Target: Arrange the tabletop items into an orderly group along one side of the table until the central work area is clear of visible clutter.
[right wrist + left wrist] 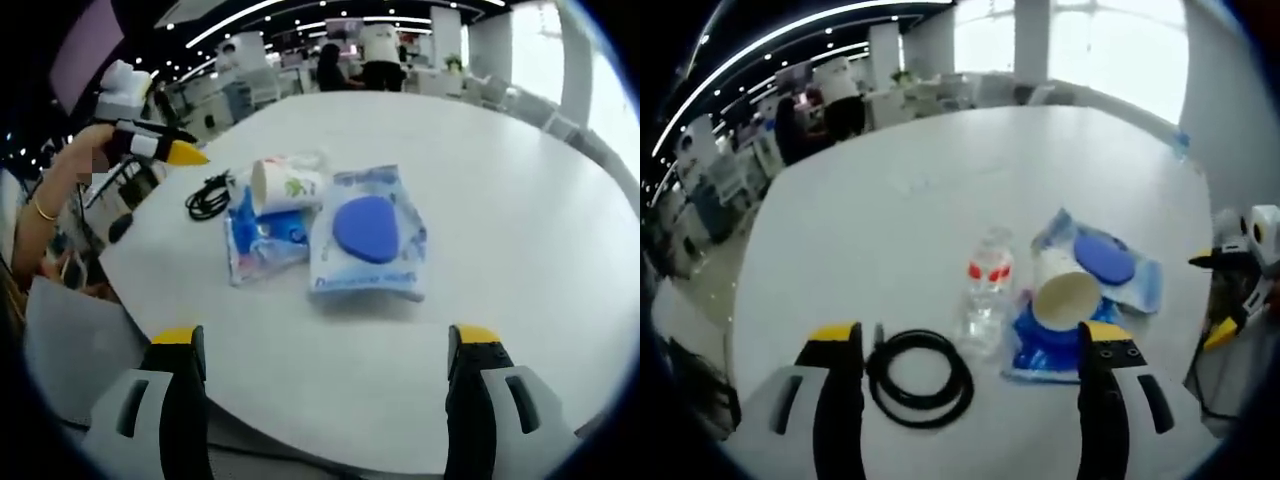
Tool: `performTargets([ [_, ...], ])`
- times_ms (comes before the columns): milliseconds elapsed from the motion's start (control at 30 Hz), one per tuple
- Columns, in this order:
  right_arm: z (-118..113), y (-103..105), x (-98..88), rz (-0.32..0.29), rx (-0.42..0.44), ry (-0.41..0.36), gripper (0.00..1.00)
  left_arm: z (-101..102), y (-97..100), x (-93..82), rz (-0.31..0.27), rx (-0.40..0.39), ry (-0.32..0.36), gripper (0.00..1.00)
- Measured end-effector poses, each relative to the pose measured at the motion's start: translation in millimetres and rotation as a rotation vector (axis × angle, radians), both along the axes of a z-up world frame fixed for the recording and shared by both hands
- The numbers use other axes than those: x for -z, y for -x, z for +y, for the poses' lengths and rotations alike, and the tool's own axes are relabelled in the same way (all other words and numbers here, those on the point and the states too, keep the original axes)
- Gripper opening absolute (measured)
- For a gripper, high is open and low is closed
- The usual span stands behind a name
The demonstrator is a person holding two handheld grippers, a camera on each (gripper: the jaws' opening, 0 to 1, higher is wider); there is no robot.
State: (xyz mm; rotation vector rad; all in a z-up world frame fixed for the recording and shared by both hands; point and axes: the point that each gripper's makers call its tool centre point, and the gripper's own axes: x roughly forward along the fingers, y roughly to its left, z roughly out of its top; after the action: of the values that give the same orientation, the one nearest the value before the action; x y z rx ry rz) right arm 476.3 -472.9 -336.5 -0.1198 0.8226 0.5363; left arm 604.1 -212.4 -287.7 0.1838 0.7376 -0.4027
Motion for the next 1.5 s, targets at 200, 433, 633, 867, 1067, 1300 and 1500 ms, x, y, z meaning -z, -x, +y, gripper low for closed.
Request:
performTargets([
  [200,-0.7,0.6,1.6,0.009,0.004,0.0,0.99,-9.0,-9.1,1.6,0.008,0.018,0.003,0.85],
  [433,-5.1,-2.0,-0.1,0.0,0.027,-0.003,0.99,-20.4,-20.0,11.5,0.034,0.048,-0.005,0.84],
  [633,-4.1,-0.1,1.5,0.008,0.023,0.001,0.99,-26.7,-31.9,18.9,0.051,0.07,-0.02,0.83],
  [867,-5.8,-0.7,1.4,0.007,0.036,0.004,0.99,-32.3,-48.5,24.2,0.043,0.092,-0.057,0.82],
  [1067,-5.9,0.7,3.5,0.015,0.033,0.012,0.99,-35.1,-59.1,30.4,0.063,0.109,-0.073,0.8],
  [1300,-4.3,3.2,6.2,0.023,0.019,0.026,0.99,-34.0,-67.3,31.7,0.098,0.109,-0.062,0.78],
  [1500,-5.9,2.8,6.2,0.022,0.026,0.031,0.99,-33.2,-77.1,29.3,0.105,0.118,-0.069,0.79],
])
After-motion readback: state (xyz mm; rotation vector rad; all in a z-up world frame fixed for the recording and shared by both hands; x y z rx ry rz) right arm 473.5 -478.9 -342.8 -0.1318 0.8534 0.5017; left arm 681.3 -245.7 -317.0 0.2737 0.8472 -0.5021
